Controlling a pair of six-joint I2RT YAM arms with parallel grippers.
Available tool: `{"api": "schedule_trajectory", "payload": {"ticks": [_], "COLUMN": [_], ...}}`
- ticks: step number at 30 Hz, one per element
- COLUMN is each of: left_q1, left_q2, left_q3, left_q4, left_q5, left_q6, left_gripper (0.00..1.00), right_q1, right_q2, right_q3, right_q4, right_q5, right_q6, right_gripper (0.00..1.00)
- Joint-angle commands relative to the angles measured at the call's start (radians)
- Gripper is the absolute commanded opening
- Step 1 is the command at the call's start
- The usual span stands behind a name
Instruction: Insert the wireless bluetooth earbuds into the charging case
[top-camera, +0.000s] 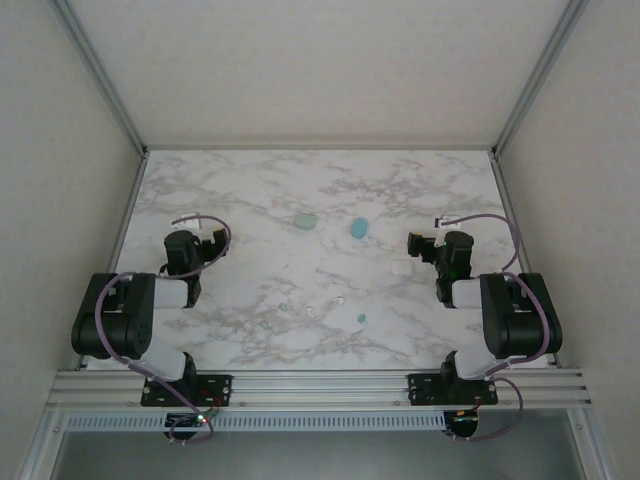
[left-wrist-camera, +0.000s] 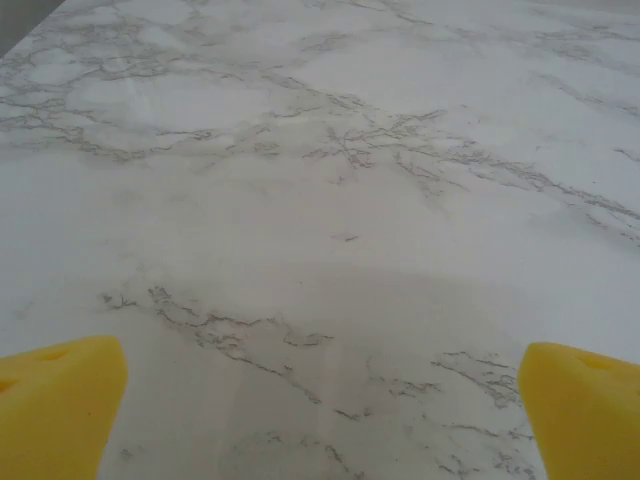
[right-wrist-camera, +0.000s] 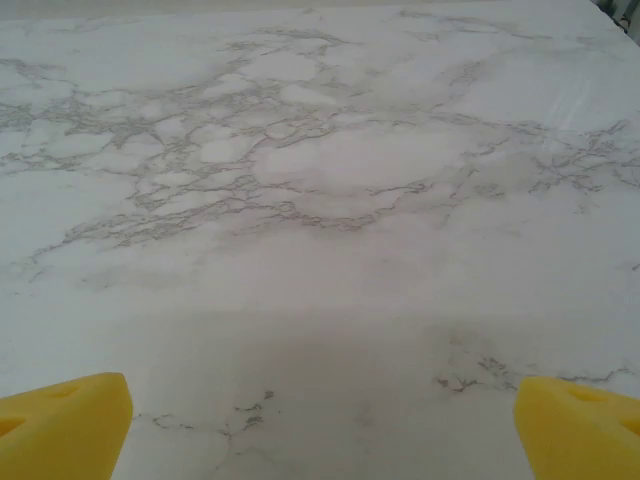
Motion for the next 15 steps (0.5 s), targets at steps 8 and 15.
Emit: {"api": "schedule_trajectory", "payload": {"ticks": [8,15], "left_q1": [-0.007,-0.001], "left_q2": [-0.005,-0.004], "left_q3": [0.020,0.020], "left_q4": [0.024,0.025], "left_q5": [-0.021,-0.011], "left_q6": [-0.003,-0.006], "left_gripper": [1.00,1.00], "right_q1": [0.006,0.007], "right_q2": [0.003,0.003], "right_q3": [0.020,0.021], "right_q4": [0.012,0.012], "right_q5": [0.010,0.012], "right_q6": [0.005,0.003], "right_gripper": [0.99,0.99]}}
